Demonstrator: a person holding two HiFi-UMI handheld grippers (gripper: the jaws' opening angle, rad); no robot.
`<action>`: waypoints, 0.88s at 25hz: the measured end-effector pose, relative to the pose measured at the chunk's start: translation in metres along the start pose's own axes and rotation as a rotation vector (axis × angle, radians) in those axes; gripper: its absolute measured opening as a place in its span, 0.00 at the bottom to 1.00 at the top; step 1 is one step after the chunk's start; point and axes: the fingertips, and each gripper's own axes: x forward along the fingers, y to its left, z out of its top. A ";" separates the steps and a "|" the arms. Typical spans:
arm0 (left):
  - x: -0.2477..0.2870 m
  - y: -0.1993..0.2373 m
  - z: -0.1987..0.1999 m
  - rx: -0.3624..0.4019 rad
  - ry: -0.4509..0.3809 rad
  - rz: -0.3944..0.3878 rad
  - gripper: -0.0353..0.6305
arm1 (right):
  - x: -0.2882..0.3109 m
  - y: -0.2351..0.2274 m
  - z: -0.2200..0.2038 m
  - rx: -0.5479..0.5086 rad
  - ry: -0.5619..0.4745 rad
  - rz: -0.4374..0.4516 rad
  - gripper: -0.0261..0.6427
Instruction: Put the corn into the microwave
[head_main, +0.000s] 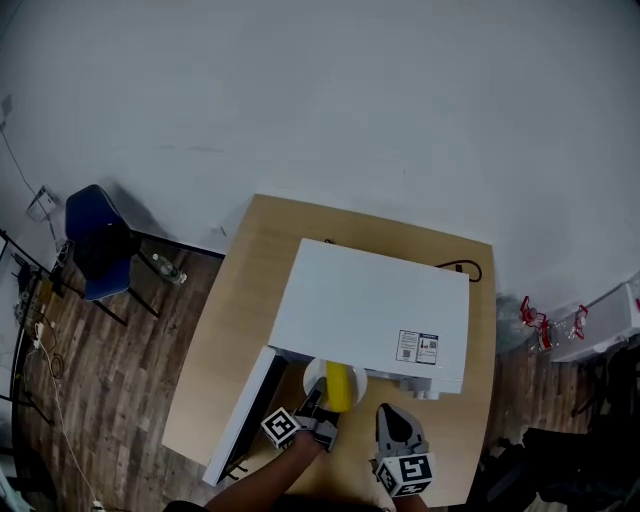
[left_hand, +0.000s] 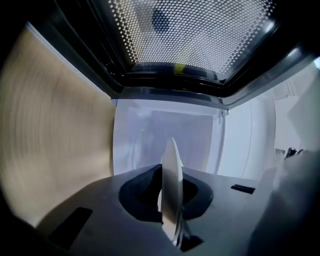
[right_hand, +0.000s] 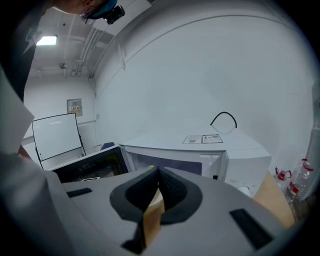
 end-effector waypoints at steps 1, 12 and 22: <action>0.003 0.004 0.001 0.009 0.002 0.003 0.08 | 0.003 -0.002 -0.001 -0.002 0.005 -0.005 0.13; 0.025 0.042 0.015 0.052 -0.042 0.031 0.08 | 0.022 -0.002 -0.012 0.047 0.031 0.027 0.13; 0.035 0.049 0.017 0.013 -0.121 0.056 0.08 | 0.026 0.009 -0.016 0.040 0.040 0.103 0.13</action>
